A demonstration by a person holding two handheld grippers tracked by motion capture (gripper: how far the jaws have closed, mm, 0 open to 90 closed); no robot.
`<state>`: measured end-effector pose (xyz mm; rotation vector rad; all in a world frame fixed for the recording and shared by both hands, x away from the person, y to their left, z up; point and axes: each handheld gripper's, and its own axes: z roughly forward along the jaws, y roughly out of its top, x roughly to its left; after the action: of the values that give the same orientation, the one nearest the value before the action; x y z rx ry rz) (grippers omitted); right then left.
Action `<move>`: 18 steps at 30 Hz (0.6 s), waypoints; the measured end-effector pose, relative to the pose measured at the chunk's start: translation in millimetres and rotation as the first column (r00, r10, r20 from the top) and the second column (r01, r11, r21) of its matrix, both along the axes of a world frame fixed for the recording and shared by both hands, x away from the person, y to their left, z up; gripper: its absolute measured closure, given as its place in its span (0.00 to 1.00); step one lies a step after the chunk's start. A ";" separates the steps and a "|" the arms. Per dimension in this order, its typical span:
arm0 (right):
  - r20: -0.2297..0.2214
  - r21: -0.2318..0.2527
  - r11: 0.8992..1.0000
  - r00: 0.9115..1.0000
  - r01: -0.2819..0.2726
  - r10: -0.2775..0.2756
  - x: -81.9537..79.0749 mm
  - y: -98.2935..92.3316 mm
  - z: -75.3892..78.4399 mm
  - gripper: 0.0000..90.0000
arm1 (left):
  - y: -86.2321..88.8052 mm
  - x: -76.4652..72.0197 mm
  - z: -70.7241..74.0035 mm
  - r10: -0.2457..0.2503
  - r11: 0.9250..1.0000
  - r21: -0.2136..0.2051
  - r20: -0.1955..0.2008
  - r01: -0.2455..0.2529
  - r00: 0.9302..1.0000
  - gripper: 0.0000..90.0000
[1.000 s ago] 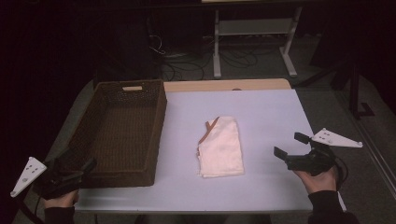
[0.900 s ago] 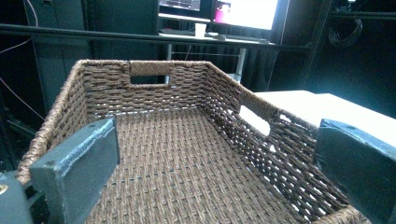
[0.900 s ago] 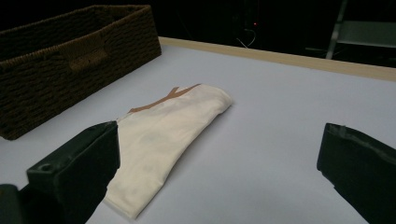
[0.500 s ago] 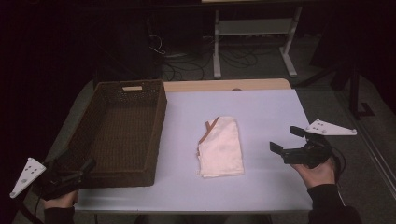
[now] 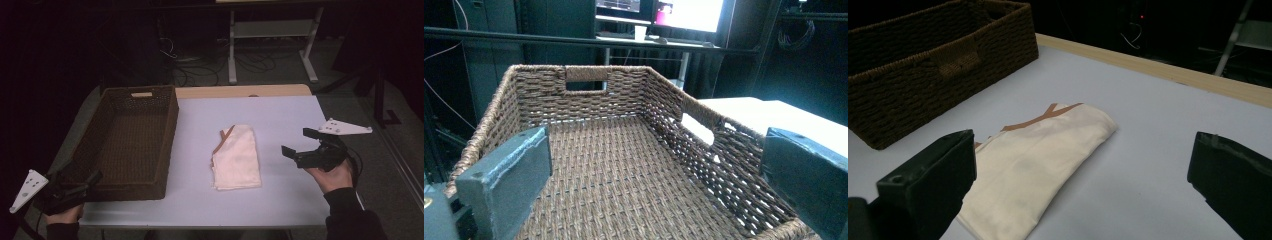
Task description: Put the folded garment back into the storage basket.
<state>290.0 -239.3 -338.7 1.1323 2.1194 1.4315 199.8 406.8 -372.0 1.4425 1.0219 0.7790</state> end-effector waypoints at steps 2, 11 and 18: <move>-0.001 -0.003 1.000 1.000 -0.002 0.002 1.0 0.7 0.0 0.00 | 0.0 0.1 -0.2 0.000 1.000 -0.002 0.000 0.000 1.000 0.00; -0.020 -0.023 0.999 0.999 -0.026 0.025 10.2 10.9 3.9 0.00 | 0.1 0.2 -0.3 -0.001 1.000 -0.002 0.000 0.001 1.000 0.00; -0.040 -0.039 0.998 0.998 -0.043 0.042 17.1 17.4 3.3 0.00 | -0.3 0.3 -0.4 -0.001 1.000 0.000 0.000 0.001 1.000 0.00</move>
<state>307.1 -221.9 -335.4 1.1158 2.2016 1.3904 200.1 406.4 -372.4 1.4436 1.0211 0.7781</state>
